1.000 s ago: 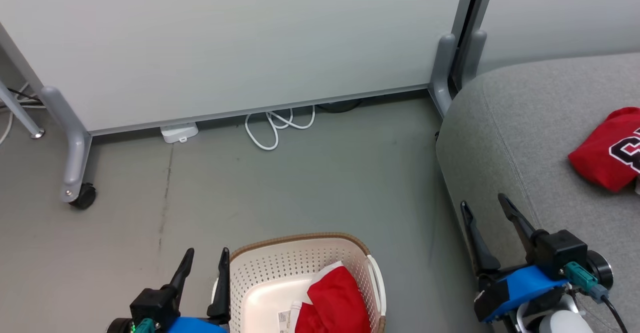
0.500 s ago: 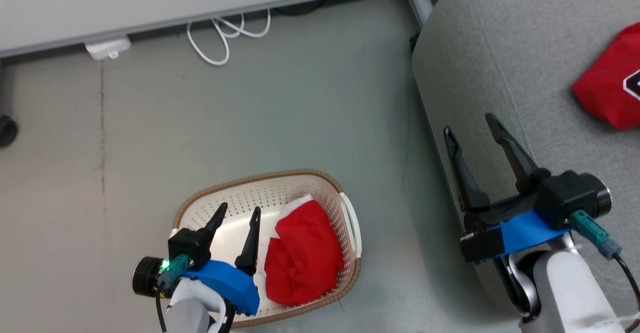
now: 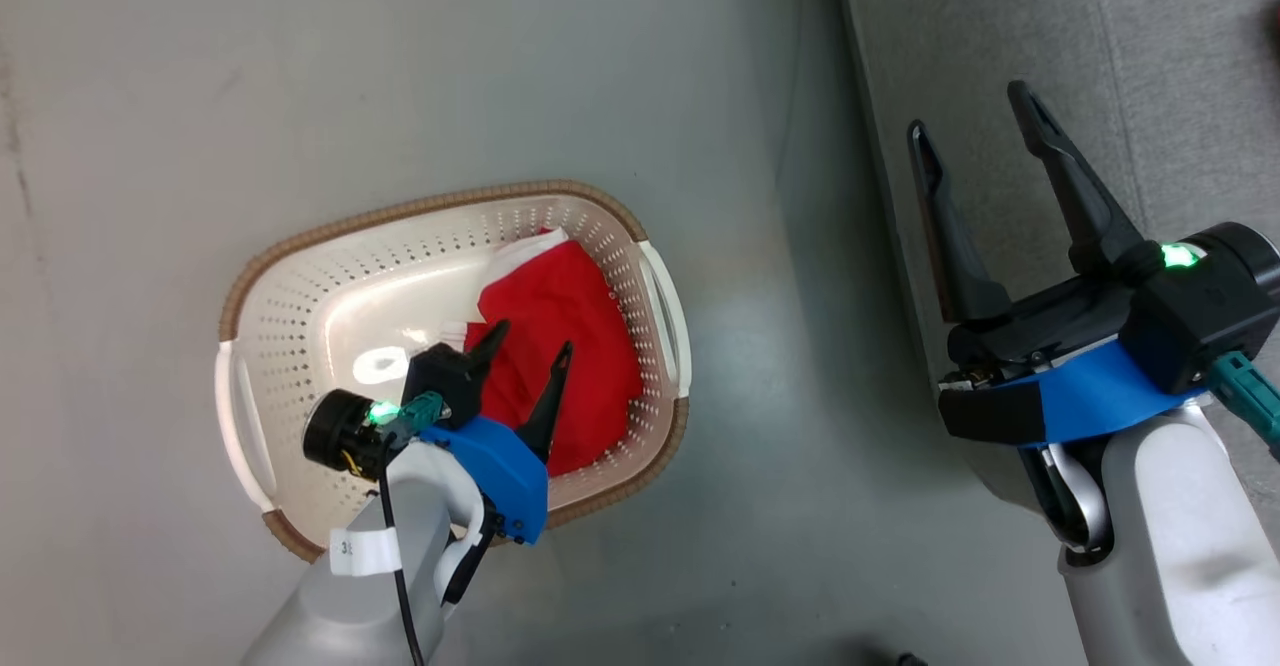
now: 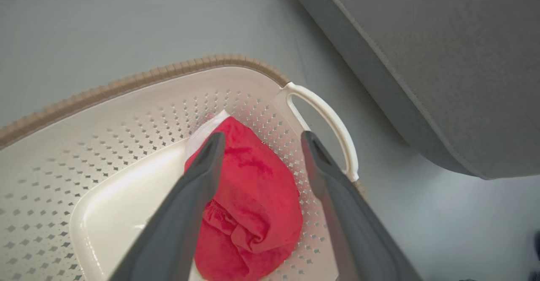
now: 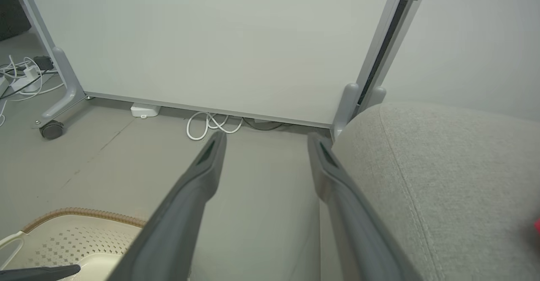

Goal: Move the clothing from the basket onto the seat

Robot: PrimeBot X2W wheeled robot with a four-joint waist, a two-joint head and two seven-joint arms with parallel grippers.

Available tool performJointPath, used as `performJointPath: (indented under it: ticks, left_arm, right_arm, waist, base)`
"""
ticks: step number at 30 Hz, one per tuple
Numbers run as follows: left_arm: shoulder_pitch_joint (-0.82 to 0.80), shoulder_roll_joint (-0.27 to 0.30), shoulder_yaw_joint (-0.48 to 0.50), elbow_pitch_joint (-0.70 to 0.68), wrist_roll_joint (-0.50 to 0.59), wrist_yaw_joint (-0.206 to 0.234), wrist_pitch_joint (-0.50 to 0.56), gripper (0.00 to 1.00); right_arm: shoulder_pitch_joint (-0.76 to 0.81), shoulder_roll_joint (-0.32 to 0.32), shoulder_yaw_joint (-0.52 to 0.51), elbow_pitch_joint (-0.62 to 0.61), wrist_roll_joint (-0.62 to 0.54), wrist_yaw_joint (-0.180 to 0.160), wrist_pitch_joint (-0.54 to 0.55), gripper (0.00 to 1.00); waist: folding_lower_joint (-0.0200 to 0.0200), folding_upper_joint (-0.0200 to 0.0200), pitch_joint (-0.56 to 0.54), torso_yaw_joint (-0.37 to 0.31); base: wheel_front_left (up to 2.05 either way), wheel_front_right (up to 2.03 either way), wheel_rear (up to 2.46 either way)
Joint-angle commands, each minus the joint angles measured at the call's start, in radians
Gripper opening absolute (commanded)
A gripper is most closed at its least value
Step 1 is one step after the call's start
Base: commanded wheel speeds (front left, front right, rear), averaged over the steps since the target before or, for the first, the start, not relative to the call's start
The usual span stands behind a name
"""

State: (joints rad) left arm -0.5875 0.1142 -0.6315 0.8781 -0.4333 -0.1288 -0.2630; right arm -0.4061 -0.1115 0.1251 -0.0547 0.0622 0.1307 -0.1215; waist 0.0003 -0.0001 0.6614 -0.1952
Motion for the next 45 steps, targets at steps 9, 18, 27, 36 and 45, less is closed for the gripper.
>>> performJointPath:
  ticks: [9, 18, 27, 36, 45]
  left_arm:
    - [-0.127, 0.047, -0.156, 0.058, -0.156, -0.002, 0.017, 1.00]
    - [-0.199, 0.079, -0.212, 0.126, -0.287, -0.002, 0.097, 1.00]
    - [-0.247, 0.069, -0.198, 0.198, -0.390, -0.002, 0.171, 1.00]
    - [-0.288, 0.039, -0.199, 0.284, -0.414, 0.000, 0.170, 1.00]
    - [-0.304, 0.020, -0.233, 0.331, -0.396, -0.001, 0.157, 0.00]
  right_arm:
    - [-0.026, 0.014, 0.004, -0.027, -0.003, 0.000, -0.032, 1.00]
    - [-0.025, 0.039, 0.012, -0.027, 0.006, 0.000, -0.064, 1.00]
    - [-0.035, 0.053, 0.021, -0.019, 0.013, 0.000, -0.089, 1.00]
    - [-0.018, 0.058, 0.014, -0.031, 0.012, 0.000, -0.100, 1.00]
    - [-0.012, 0.061, 0.018, -0.029, 0.018, 0.000, -0.099, 1.00]
  waist:
    - [-0.0003, 0.0001, 0.166, -0.054]
    - [-0.0003, 0.0001, 0.245, -0.091]
    - [-0.0003, 0.0001, 0.302, -0.117]
    - [-0.0003, 0.0001, 0.322, -0.128]
    - [-0.0003, 0.0001, 0.319, -0.134]
  base:
    - [0.00, 0.00, 0.00]
    - [0.00, 0.00, 0.00]
    - [0.00, 0.00, 0.00]
    - [0.00, 0.00, 0.00]
    - [0.00, 0.00, 0.00]
